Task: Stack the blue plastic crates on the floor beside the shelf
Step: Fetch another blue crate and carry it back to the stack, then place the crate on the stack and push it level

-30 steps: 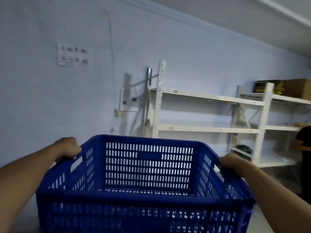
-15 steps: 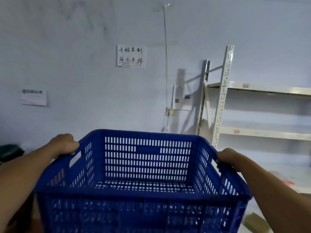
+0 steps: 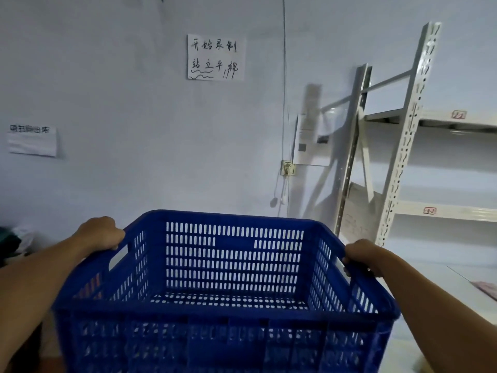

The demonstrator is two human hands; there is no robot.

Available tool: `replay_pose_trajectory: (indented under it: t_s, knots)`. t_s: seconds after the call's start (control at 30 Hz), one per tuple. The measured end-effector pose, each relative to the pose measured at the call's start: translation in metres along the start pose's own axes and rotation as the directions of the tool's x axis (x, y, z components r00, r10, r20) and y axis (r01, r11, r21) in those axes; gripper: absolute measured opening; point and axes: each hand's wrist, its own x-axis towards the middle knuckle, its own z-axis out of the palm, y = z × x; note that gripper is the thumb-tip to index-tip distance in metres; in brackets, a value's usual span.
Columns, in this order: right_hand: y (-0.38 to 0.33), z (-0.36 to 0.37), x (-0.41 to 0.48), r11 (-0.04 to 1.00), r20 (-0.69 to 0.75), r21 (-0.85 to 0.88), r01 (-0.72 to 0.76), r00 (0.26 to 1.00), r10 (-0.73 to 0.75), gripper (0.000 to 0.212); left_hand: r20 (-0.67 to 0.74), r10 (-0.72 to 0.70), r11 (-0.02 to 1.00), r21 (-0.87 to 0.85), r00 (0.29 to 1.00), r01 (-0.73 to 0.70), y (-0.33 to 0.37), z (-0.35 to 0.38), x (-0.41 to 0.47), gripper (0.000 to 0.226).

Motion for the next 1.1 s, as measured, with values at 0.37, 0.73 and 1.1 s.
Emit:
replay_pose_trajectory:
  t_s: [0.37, 0.73, 1.1]
  knots:
    - [-0.053, 0.054, 0.174, 0.999, -0.02, 0.047, -0.025, 0.999, 0.025, 0.023, 0.039, -0.042, 0.999, -0.022, 0.998, 0.043, 0.041, 0.055, 0.18, 0.013]
    - [-0.045, 0.177, 0.328, 0.985, 0.044, 0.06, -0.16, 0.987, 0.157, 0.022, 0.169, -0.082, 0.996, 0.037, 0.982, 0.077, 0.023, 0.184, 0.356, 0.02]
    - [0.068, 0.332, 0.464, 0.944, 0.045, 0.052, -0.326, 0.945, 0.323, 0.034, 0.255, -0.13, 0.991, 0.054, 0.958, 0.12, -0.014, 0.372, 0.45, 0.021]
